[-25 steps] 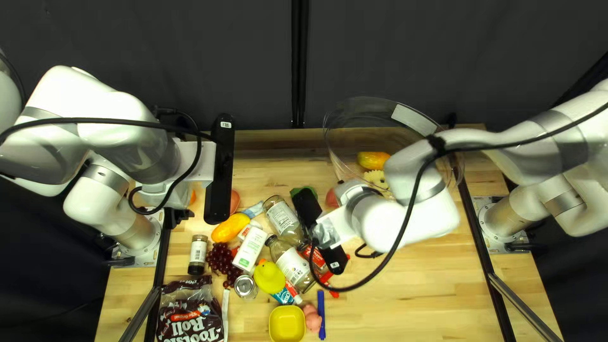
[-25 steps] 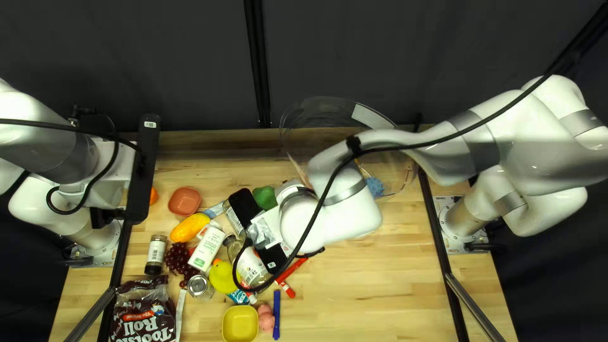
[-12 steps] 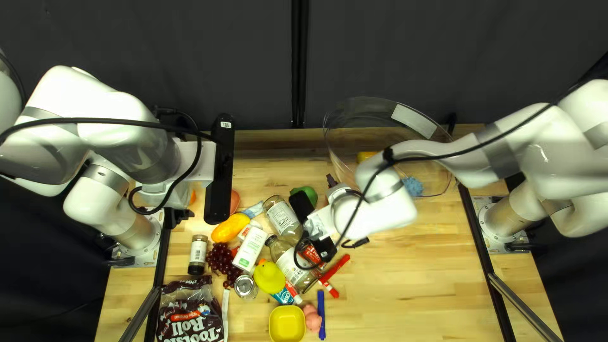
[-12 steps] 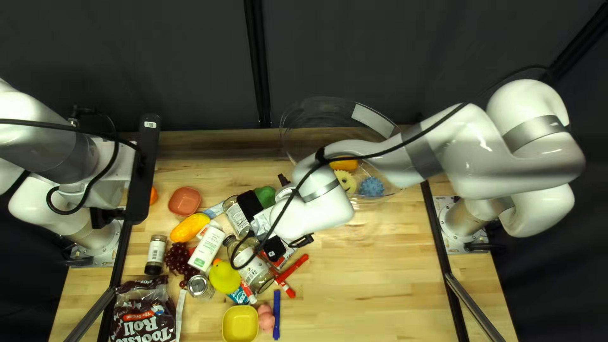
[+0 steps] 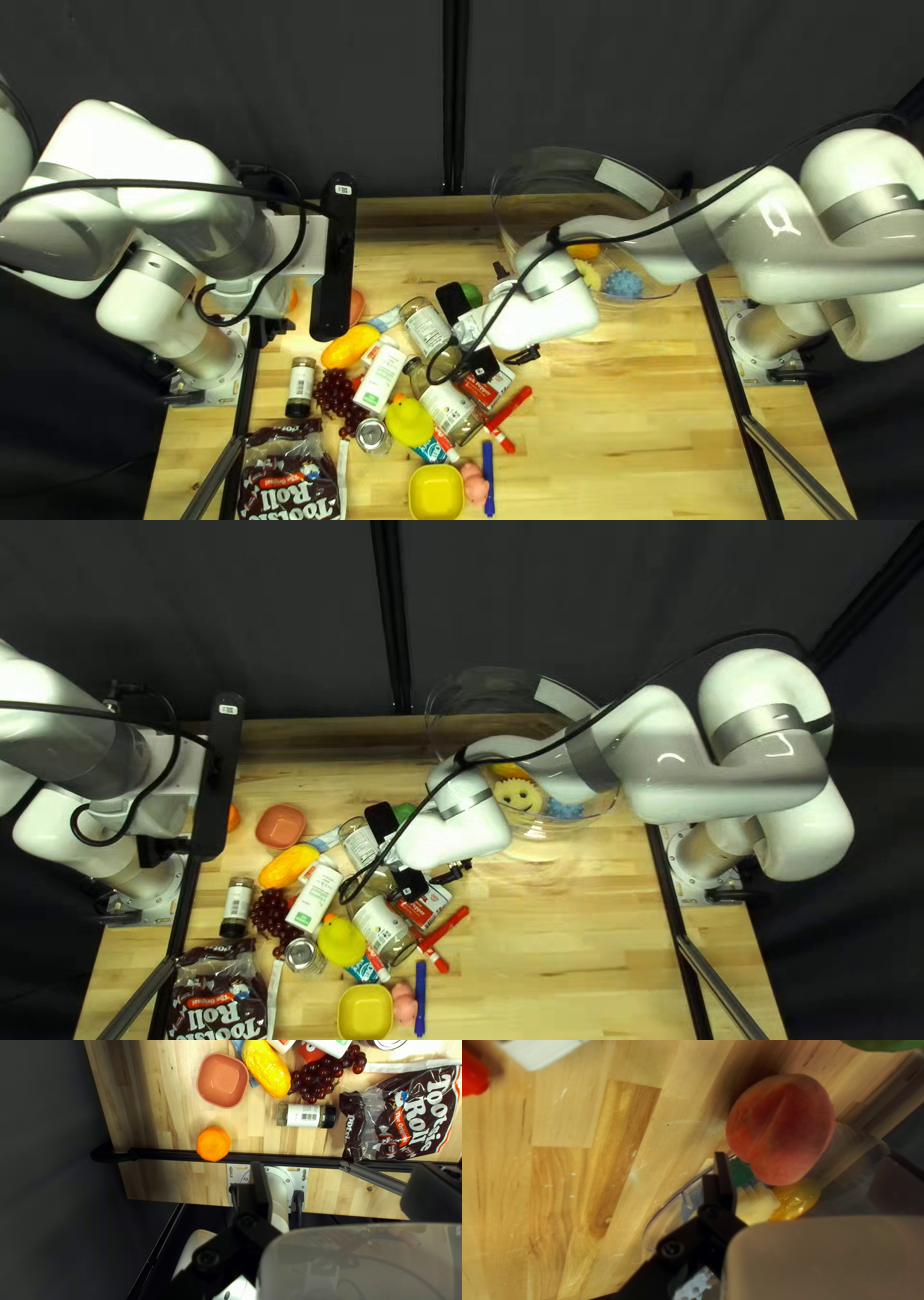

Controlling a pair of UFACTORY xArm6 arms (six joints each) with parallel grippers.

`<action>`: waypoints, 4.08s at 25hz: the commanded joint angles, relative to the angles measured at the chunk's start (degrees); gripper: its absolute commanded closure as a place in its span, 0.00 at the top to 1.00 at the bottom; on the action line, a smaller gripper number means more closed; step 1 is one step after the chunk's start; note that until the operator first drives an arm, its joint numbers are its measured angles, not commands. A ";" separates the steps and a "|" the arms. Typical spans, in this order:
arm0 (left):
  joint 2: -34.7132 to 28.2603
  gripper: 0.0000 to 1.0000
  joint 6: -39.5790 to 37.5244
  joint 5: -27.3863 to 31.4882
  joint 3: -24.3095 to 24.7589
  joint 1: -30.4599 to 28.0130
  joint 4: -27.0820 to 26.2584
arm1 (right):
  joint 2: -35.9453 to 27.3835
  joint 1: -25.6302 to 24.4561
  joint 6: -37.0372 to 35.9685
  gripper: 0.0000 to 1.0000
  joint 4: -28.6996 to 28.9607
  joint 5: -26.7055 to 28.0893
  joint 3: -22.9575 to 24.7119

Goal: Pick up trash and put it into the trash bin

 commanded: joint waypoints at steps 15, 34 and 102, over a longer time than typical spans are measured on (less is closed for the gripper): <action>0.00 1.00 0.00 0.00 0.00 0.00 0.00 | 1.26 -2.66 -3.99 0.96 2.02 -4.69 1.76; 0.00 1.00 0.00 0.00 0.00 0.00 0.00 | -14.27 13.27 -1.83 0.00 -1.44 18.12 -12.39; 0.00 1.00 0.00 0.00 0.00 0.00 0.00 | -1.20 7.12 -19.52 1.00 16.88 -15.82 1.78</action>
